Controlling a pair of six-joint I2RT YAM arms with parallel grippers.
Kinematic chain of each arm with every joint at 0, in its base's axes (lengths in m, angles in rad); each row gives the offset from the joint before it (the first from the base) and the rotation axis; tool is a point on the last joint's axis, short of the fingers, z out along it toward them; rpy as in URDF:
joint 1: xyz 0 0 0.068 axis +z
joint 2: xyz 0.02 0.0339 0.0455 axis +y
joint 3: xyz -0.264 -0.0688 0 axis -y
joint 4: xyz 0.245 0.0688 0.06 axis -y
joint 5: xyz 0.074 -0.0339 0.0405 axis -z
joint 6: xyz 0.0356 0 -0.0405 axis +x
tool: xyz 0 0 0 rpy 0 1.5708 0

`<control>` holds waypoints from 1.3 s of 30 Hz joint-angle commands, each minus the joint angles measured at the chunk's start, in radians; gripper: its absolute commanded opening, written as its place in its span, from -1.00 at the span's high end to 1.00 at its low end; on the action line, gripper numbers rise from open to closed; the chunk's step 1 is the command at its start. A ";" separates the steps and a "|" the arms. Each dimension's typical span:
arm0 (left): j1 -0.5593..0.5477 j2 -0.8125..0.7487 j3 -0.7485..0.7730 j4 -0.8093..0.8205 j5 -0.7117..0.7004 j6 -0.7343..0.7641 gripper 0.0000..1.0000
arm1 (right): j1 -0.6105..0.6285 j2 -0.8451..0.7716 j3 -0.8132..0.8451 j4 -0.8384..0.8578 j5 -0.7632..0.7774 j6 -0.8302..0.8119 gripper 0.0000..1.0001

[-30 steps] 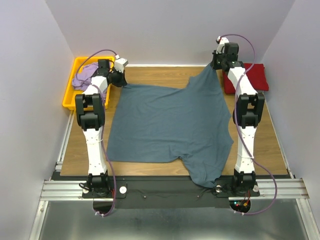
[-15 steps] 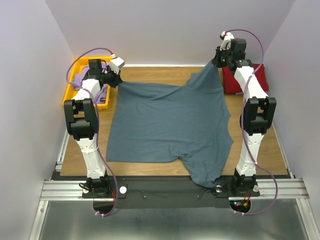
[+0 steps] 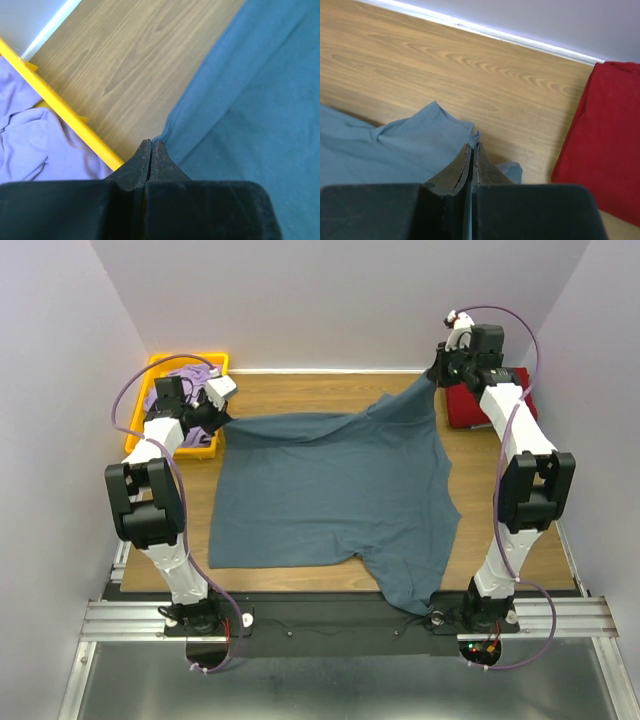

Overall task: Fold and stack the t-shirts
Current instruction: Fold the tshirt

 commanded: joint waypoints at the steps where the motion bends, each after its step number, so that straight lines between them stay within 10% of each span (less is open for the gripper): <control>1: 0.002 -0.100 -0.074 -0.009 0.028 0.122 1.00 | -0.004 -0.107 -0.059 -0.010 -0.065 -0.023 0.99; 39: -0.004 -0.102 -0.363 -0.111 -0.163 0.467 1.00 | -0.002 -0.210 -0.601 -0.131 -0.148 -0.212 0.99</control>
